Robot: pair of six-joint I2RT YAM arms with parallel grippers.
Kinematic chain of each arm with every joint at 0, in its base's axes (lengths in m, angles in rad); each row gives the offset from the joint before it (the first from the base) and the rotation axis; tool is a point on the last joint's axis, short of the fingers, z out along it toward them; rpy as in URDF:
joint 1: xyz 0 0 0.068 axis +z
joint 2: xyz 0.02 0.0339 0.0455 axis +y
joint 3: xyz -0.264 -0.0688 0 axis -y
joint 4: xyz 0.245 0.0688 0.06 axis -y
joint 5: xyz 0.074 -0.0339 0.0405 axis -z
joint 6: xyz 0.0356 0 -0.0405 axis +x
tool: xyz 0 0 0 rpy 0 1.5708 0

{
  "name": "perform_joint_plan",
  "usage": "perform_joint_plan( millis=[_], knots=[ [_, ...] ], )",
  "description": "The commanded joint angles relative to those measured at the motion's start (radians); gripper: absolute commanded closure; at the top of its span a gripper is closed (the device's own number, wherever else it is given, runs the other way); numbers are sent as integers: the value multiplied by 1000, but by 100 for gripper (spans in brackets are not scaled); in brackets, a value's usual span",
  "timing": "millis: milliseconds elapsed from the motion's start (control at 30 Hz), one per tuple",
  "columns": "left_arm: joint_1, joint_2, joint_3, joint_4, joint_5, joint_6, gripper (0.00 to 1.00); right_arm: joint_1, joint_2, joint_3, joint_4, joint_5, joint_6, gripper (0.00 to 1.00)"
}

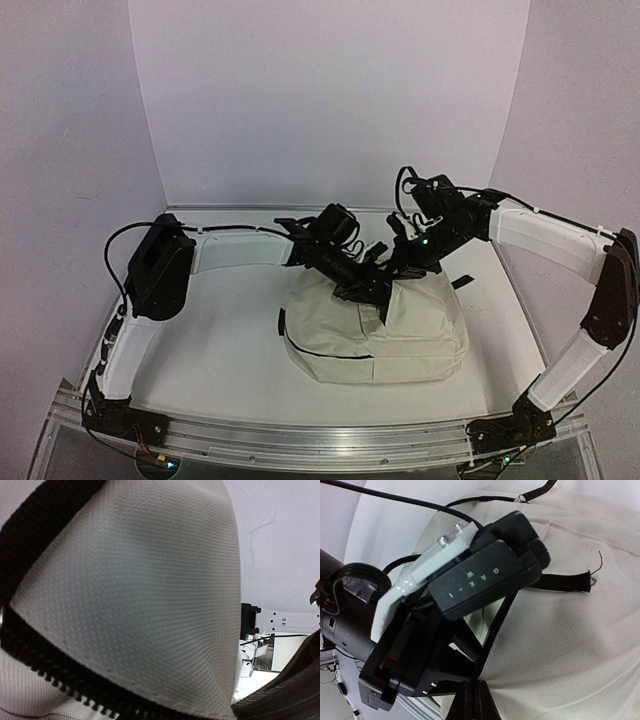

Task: Pack the student bag
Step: Place the stationery in the student bag.

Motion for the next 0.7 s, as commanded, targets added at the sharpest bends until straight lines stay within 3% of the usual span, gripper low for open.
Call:
perform_joint_plan(
  millis=[0, 100, 300, 467, 567, 667],
  knots=[
    [-15, -23, 21, 8, -18, 27, 87, 2, 3, 2, 20, -40, 5, 100],
    [-13, -105, -46, -16, -85, 42, 81, 2, -1, -29, 21, -36, -7, 100],
    [18, -260, -153, -56, -157, 47, 60, 3, 1, -102, 44, -63, -25, 99],
    [127, -294, -156, -100, -196, 4, 43, 3, 20, -128, 61, -123, -46, 69],
    [170, -250, -76, -182, -225, 39, 40, 2, 20, -93, 62, -168, -48, 63],
    [176, -163, 100, -339, -262, 118, 39, -16, 19, -9, 51, -217, -45, 55]
  ],
)
